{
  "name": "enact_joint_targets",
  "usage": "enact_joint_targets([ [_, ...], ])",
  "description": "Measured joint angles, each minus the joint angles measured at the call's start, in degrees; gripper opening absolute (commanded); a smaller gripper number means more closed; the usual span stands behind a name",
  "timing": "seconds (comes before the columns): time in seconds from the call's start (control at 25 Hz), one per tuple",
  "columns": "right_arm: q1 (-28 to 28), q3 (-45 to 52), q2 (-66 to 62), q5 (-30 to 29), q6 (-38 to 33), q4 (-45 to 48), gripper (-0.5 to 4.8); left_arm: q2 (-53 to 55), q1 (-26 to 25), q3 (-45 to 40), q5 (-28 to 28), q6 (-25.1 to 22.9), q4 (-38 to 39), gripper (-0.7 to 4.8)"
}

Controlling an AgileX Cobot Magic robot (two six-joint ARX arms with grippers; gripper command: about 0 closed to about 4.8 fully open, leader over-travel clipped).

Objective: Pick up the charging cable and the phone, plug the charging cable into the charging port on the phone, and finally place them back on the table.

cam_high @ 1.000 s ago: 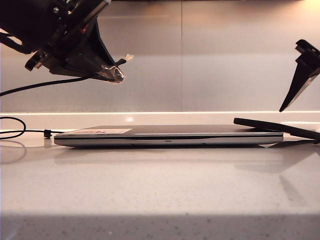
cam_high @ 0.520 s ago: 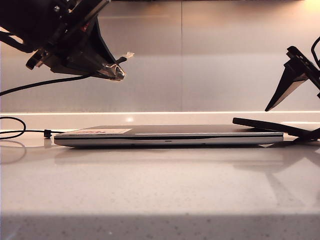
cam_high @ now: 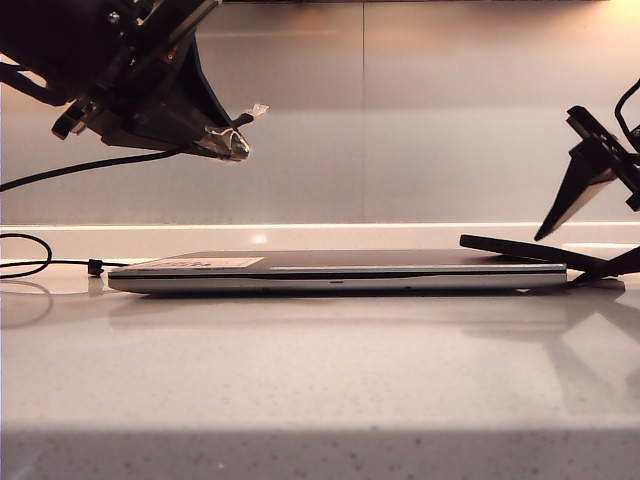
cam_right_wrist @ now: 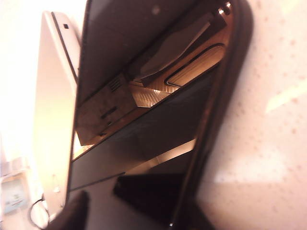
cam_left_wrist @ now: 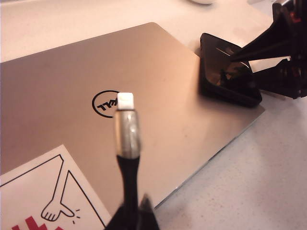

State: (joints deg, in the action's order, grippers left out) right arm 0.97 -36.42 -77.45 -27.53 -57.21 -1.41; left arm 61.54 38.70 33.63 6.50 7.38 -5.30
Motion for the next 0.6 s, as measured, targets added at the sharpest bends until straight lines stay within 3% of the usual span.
enact_joint_targets([
  [0.08,0.0,-0.2,-0.3,0.3,0.0,0.0,1.9,0.0,0.0,0.0,0.0,0.0,0.0,-0.07],
  [0.2,0.0,-0.2,-0.3,0.4,-0.1,0.0,0.65,0.0,0.0,0.0,0.0,0.0,0.0,-0.07],
  [0.32,-0.3,-0.4,0.1,-0.8,-0.6,4.0,-0.07,0.0,0.0,0.0,0.0,0.0,0.0,-0.07],
  [0.6,-0.2,-0.5,0.7,-0.9,1.5,4.7,-0.06,0.0,0.0,0.0,0.0,0.0,0.0,-0.07],
])
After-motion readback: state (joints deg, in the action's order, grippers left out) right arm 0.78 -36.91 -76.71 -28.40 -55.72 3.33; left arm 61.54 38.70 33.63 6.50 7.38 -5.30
